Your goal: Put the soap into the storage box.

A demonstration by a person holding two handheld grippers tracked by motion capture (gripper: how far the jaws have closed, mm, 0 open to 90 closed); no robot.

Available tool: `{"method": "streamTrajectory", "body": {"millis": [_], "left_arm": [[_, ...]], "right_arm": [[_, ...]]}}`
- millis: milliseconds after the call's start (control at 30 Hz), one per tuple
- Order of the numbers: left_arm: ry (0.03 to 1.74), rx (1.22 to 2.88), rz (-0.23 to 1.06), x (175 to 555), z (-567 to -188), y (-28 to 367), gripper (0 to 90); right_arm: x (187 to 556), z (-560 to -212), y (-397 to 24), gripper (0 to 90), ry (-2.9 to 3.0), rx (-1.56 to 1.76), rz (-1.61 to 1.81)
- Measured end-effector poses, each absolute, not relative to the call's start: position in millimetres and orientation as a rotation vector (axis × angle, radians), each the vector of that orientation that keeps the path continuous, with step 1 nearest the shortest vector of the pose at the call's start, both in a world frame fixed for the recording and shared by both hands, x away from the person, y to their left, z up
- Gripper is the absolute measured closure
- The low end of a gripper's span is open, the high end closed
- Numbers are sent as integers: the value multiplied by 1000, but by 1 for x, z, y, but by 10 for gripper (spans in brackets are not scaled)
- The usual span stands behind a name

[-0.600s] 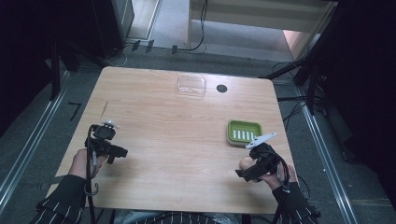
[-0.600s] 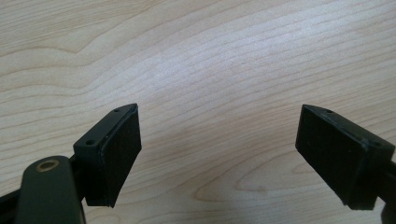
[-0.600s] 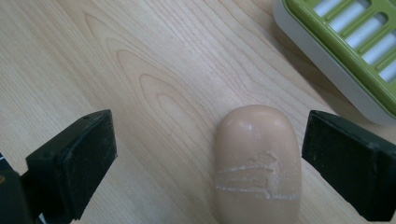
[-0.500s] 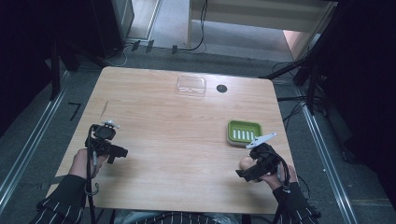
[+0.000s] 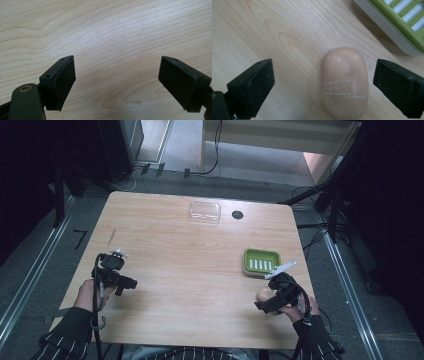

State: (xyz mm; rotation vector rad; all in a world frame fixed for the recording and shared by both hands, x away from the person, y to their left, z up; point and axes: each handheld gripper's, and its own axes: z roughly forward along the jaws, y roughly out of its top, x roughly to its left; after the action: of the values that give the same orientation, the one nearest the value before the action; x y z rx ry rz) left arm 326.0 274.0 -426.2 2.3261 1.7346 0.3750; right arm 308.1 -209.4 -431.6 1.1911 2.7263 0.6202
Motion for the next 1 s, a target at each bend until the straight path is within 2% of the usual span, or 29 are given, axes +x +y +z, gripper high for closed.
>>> {"method": "streamTrajectory", "body": {"millis": [1000], "left_arm": [[1736, 2329, 369, 326, -428, 274, 148]], "right_arm": [[323, -446, -213, 57, 2783, 1245, 483]]}}
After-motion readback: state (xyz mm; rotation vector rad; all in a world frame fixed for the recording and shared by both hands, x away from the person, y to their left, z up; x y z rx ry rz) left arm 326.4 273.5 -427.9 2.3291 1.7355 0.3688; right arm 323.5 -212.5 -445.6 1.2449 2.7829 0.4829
